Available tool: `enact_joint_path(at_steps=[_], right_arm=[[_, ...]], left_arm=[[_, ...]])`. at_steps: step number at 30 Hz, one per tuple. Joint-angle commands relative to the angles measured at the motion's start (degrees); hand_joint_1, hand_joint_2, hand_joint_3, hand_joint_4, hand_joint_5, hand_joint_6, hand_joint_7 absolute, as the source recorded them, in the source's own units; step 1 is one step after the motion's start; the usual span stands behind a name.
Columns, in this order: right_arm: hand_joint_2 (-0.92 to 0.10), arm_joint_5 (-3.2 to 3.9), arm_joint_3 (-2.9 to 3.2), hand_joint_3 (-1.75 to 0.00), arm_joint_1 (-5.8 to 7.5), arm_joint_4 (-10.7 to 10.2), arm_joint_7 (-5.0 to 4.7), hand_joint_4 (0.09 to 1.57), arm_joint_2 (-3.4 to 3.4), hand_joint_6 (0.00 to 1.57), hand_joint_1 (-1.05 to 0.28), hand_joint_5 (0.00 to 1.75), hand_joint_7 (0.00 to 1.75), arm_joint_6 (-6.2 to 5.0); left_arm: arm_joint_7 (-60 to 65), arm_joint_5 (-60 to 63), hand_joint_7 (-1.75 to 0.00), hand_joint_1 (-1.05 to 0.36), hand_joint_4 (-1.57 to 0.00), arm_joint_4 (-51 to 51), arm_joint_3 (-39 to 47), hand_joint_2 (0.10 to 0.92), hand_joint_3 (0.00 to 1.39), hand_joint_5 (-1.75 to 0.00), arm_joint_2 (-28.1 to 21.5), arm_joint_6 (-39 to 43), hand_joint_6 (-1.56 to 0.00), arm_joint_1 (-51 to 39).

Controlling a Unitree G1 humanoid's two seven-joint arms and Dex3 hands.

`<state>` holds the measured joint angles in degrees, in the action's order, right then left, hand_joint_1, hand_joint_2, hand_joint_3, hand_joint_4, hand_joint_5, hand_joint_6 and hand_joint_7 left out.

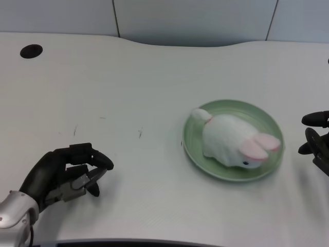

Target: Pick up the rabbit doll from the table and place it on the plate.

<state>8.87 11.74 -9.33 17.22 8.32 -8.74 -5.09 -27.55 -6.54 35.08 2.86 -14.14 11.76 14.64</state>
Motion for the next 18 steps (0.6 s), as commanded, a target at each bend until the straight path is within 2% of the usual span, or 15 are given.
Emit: enact_joint_path(at_steps=[1, 3, 5, 8, 10, 14, 18], right_arm=[[-0.92, 0.46, 0.82, -0.49, -0.86, 1.73, 0.03, 0.30, -0.70, 0.31, -0.26, 1.62, 1.27, -0.47], [-0.92, 0.44, 0.90, -0.49, -1.21, 2.27, -0.08, 0.29, -0.76, 0.31, -0.27, 1.62, 1.27, -0.58], [-0.92, -0.03, 0.86, -0.49, -1.66, 2.86, -0.57, 0.29, -0.82, 0.32, -0.26, 1.62, 1.27, -0.97], [-0.92, -0.33, 0.89, -0.48, -2.22, 3.54, -1.14, 0.29, -0.93, 0.32, -0.26, 1.61, 1.26, -0.76], [-0.92, 0.20, 1.12, -0.46, -2.56, 4.15, -0.79, 0.29, -0.88, 0.32, -0.27, 1.60, 1.25, -0.74], [-0.92, 0.00, 1.20, -0.45, -3.14, 5.04, -0.90, 0.27, -0.94, 0.32, -0.27, 1.58, 1.24, -0.82], [-0.92, -0.28, 1.14, -0.45, -3.24, 5.61, -0.56, 0.26, -1.26, 0.30, -0.27, 1.57, 1.22, -1.23]], left_arm=[[-0.32, -0.43, -1.33, -0.51, -0.67, 1.19, 0.54, 0.921, 0.45, -1.72, -0.27, -0.65, -0.65, 0.67], [0.00, -0.26, -1.37, -0.51, -0.66, 1.79, 0.46, 0.921, 0.46, -1.74, -0.16, -0.39, -0.63, 1.10], [-0.02, -0.39, -1.42, -0.50, -0.64, 2.64, 0.53, 0.921, 0.45, -1.74, 0.05, -0.06, -0.59, 1.66], [0.46, -0.39, -1.44, -0.50, -0.65, 3.48, 0.57, 0.921, 0.44, -1.75, 0.40, -0.27, -0.58, 2.37], [0.28, -0.10, -1.45, -0.50, -0.66, 4.48, 0.45, 0.921, 0.44, -1.75, 0.27, 0.35, -0.58, 2.86], [-0.01, -0.01, -1.45, -0.48, -0.64, 5.75, 0.37, 0.921, 0.44, -1.75, 0.22, 1.09, -0.57, 3.50], [0.13, -0.04, -1.43, -0.49, -0.62, 5.78, 0.35, 0.921, 0.43, -1.74, 0.26, 0.76, -0.56, 3.53]])
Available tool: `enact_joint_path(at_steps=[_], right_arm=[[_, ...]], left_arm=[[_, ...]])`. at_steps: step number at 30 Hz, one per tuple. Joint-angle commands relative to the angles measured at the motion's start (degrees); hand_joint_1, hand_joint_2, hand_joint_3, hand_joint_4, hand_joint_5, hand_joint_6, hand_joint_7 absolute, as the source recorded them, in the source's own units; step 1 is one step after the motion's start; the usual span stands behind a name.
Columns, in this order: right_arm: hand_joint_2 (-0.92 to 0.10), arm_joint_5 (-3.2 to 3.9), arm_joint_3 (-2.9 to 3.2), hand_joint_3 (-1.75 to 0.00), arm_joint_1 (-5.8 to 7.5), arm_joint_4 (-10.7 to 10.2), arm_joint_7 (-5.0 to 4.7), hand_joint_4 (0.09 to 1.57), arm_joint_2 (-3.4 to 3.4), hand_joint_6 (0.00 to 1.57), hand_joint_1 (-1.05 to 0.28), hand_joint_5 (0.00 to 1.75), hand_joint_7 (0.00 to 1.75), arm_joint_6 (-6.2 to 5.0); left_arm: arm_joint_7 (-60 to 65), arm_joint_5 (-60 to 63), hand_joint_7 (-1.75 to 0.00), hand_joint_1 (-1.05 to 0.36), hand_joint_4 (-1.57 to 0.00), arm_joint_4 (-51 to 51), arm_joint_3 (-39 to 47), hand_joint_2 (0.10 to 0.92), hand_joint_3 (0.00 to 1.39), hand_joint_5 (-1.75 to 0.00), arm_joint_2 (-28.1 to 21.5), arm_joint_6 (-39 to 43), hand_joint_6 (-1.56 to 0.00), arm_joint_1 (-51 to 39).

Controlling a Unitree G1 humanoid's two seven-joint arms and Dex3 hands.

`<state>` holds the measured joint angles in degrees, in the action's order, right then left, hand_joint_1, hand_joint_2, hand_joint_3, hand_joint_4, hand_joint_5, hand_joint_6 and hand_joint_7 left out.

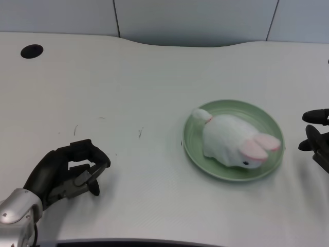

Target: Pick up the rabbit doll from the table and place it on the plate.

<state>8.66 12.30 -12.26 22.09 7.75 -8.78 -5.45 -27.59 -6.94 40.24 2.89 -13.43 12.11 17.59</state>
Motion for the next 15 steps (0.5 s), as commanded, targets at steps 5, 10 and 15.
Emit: enact_joint_path(at_steps=[5, 10, 15], right_arm=[[-0.92, -0.53, 0.39, -0.47, -0.22, 0.74, -0.02, 0.25, -1.46, 0.29, -0.25, 1.56, 1.20, -1.12], [-0.92, -0.37, 0.44, -0.47, 0.01, 0.48, 0.38, 0.27, -1.58, 0.29, -0.24, 1.57, 1.19, -1.19], [-0.92, -0.49, 0.49, -0.46, -0.04, 1.25, 0.63, 0.28, -1.79, 0.31, -0.24, 1.58, 1.20, -2.19]], left_arm=[[0.39, 0.06, -1.42, -0.49, -0.64, 0.73, 0.51, 0.921, 0.42, -1.75, -0.32, -0.97, -0.58, 0.93], [0.09, 0.07, -1.42, -0.49, -0.66, 1.26, 0.51, 0.921, 0.42, -1.75, -0.36, -0.50, -0.60, 1.19], [-0.20, -0.40, -1.42, -0.49, -0.67, 2.05, 0.90, 0.921, 0.42, -1.75, -0.20, 0.34, -0.61, 1.64]])
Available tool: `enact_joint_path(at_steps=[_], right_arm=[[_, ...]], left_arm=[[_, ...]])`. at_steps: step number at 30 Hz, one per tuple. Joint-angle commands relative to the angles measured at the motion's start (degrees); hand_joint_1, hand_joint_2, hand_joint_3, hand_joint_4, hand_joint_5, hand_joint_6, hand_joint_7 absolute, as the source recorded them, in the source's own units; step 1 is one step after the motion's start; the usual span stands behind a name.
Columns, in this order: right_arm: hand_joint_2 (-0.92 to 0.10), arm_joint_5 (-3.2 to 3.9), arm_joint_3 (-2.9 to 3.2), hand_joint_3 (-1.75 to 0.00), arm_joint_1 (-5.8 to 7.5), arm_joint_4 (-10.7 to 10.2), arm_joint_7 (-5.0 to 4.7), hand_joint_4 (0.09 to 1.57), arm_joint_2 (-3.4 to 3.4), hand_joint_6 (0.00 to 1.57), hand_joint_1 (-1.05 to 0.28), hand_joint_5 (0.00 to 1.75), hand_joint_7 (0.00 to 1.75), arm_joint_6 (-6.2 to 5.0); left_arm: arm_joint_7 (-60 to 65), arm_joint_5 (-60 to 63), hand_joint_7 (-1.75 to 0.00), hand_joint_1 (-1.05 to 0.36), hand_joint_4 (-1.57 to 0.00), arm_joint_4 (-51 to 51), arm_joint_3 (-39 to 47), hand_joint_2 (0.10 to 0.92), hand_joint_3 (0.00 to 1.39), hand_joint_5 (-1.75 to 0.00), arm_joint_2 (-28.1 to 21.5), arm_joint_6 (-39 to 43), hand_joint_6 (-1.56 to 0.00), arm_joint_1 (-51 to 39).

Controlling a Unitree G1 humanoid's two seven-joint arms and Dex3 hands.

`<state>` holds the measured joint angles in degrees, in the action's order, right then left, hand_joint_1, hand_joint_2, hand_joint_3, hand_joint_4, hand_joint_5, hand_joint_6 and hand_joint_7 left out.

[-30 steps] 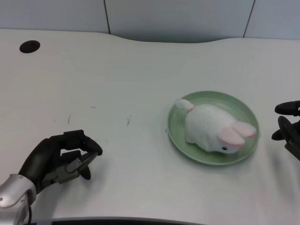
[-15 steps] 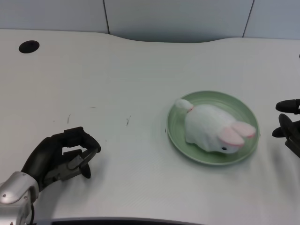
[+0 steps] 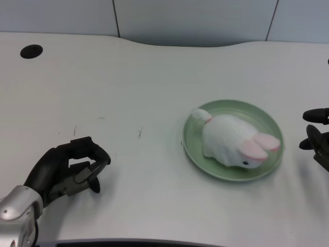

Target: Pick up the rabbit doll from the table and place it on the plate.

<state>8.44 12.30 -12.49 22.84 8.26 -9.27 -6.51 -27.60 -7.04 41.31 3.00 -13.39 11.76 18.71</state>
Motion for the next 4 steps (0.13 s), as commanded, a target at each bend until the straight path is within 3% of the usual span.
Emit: enact_joint_path(at_steps=[1, 4], right_arm=[[-0.92, -0.07, 0.55, -0.46, 0.14, 0.66, 0.32, 0.28, -1.39, 0.31, -0.24, 1.58, 1.20, -1.09], [-0.92, 0.27, 0.67, -0.45, 0.09, 0.57, 0.39, 0.29, -1.41, 0.32, -0.25, 1.59, 1.20, -0.43]], left_arm=[[-0.22, -0.12, -1.42, -0.49, -0.67, 1.39, 0.74, 0.921, 0.42, -1.75, -0.33, 1.20, -0.61, 0.71], [-0.27, 0.28, -1.43, -0.51, -0.67, 2.06, 0.54, 0.921, 0.43, -1.75, -0.54, 1.83, -0.60, 1.03]])
